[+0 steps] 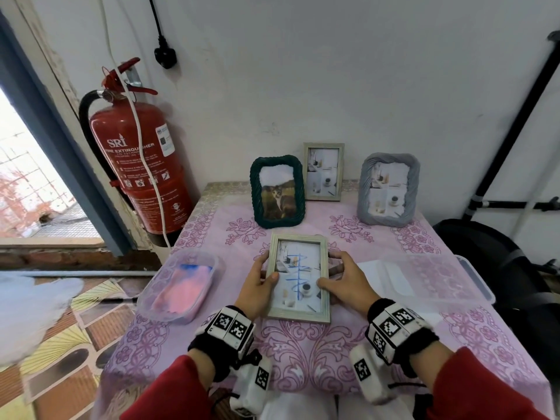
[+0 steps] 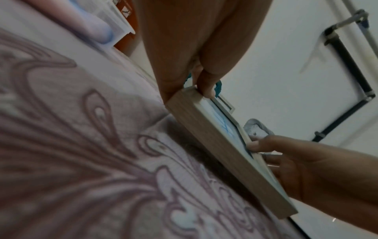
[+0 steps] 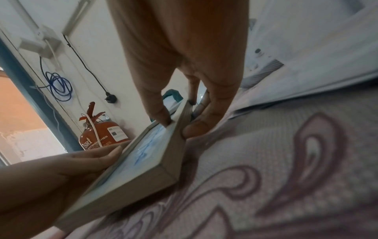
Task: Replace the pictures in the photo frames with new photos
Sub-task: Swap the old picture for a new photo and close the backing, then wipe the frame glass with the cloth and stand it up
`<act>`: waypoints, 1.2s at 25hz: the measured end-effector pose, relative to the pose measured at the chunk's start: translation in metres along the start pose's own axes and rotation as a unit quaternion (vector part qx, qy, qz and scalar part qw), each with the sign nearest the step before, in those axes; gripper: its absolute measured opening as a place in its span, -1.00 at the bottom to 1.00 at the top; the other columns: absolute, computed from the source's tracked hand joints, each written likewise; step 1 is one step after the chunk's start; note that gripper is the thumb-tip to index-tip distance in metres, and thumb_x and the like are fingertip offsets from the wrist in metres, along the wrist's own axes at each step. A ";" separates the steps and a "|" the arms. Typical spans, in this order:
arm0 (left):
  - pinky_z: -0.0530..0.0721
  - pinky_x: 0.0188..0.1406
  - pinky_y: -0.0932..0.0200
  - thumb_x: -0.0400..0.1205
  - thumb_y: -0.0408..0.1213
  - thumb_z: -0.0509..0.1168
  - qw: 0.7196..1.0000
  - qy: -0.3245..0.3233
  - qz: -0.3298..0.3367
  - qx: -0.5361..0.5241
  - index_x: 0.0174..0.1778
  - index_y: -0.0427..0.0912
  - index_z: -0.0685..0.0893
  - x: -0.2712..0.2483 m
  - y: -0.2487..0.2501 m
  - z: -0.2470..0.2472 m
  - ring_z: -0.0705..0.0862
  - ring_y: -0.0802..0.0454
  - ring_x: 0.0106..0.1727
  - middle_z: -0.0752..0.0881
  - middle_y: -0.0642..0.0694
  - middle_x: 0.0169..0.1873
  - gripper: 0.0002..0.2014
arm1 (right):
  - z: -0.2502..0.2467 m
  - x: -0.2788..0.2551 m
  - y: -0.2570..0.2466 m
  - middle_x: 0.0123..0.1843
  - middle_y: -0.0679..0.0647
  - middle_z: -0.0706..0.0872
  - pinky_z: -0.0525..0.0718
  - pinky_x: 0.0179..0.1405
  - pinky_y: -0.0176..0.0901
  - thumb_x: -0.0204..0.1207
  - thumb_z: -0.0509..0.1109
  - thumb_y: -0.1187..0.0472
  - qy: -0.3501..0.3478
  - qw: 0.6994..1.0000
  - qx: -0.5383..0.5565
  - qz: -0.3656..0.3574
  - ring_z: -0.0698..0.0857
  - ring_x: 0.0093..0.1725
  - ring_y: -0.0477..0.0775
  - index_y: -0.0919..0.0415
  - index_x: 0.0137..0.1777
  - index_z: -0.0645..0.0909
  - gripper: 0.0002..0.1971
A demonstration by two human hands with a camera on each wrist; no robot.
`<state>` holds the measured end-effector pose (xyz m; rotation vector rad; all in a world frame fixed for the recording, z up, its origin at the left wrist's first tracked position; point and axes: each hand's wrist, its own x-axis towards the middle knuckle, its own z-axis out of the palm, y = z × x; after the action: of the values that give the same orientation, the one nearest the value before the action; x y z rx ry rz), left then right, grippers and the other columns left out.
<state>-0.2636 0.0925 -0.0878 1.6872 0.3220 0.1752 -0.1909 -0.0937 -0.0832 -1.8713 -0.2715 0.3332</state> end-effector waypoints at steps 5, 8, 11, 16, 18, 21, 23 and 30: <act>0.45 0.44 -0.05 0.69 -0.35 0.18 0.985 -0.021 -0.029 0.171 0.58 -0.11 0.25 0.005 -0.006 -0.006 0.51 -0.21 0.35 0.44 -0.30 0.28 -0.49 | 0.000 0.002 0.008 -0.15 0.09 0.56 0.78 -0.36 -0.02 0.40 0.51 0.36 -0.042 0.998 0.008 0.056 0.69 -0.15 0.10 0.14 0.43 0.36 -0.38; 0.22 0.56 -0.05 0.68 -0.18 0.19 0.963 -0.005 -0.061 0.262 0.58 0.02 0.25 0.006 -0.008 -0.005 0.37 -0.19 0.42 0.34 -0.21 0.31 -0.48 | -0.003 0.002 0.010 -0.13 0.11 0.52 0.81 -0.30 0.02 0.41 0.51 0.35 -0.060 0.996 0.017 0.068 0.67 -0.14 0.06 0.13 0.46 0.34 -0.36; 0.30 0.50 0.04 0.63 -0.16 0.28 0.949 0.028 -0.049 0.311 0.54 -0.01 0.36 0.002 0.005 -0.007 0.37 -0.17 0.41 0.36 -0.19 0.35 -0.47 | -0.005 0.001 0.011 -0.10 0.14 0.50 0.81 -0.27 0.13 0.42 0.51 0.33 -0.071 0.995 0.015 0.066 0.67 -0.08 0.13 0.07 0.48 0.29 -0.32; 0.55 0.22 0.17 0.59 -0.38 0.33 0.973 0.044 0.020 0.224 0.39 -0.25 0.53 -0.006 0.040 -0.058 0.60 -0.01 0.11 0.60 -0.20 0.14 -0.59 | -0.006 0.002 0.008 -0.11 0.15 0.49 0.81 -0.34 0.09 0.44 0.50 0.28 -0.091 0.993 -0.003 0.072 0.65 -0.07 0.14 0.00 0.53 0.22 -0.28; 0.53 0.14 0.21 0.59 -0.40 0.33 0.963 0.058 0.019 0.264 0.32 -0.25 0.59 -0.004 0.050 -0.095 0.62 0.01 0.05 0.65 -0.16 0.07 -0.64 | -0.009 0.003 0.008 -0.10 0.16 0.50 0.80 -0.41 0.01 0.44 0.50 0.25 -0.098 0.992 -0.011 0.073 0.65 -0.08 0.13 0.00 0.54 0.22 -0.27; 0.54 0.21 0.17 0.58 -0.37 0.34 0.910 0.025 -0.021 0.413 0.29 -0.22 0.63 -0.007 0.049 -0.144 0.64 -0.06 0.13 0.68 -0.19 0.14 -0.67 | -0.009 0.004 0.009 -0.09 0.18 0.49 0.80 -0.38 0.03 0.43 0.51 0.22 -0.102 0.992 -0.019 0.071 0.66 -0.08 0.15 -0.01 0.55 0.22 -0.26; 0.53 0.26 0.15 0.57 -0.27 0.38 0.870 -0.034 -0.066 0.487 0.34 -0.15 0.60 -0.012 0.040 -0.159 0.62 -0.08 0.19 0.65 -0.20 0.21 -0.60 | -0.009 0.005 0.010 -0.10 0.17 0.48 0.79 -0.38 0.03 0.43 0.50 0.20 -0.104 0.992 -0.022 0.068 0.66 -0.11 0.15 -0.02 0.55 0.21 -0.26; 0.51 0.17 0.22 0.45 -0.15 0.49 0.817 -0.053 -0.064 0.570 0.35 0.03 0.56 -0.009 0.017 -0.163 0.58 -0.01 0.18 0.58 -0.09 0.22 -0.47 | -0.008 0.005 0.013 -0.09 0.16 0.49 0.77 -0.43 -0.08 0.46 0.48 0.20 -0.108 0.992 -0.017 0.063 0.66 -0.12 0.11 -0.02 0.56 0.20 -0.27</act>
<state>-0.3194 0.2417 -0.0470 2.8417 0.5055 -0.2882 -0.1829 -0.1031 -0.0940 -1.8916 -0.3076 0.6220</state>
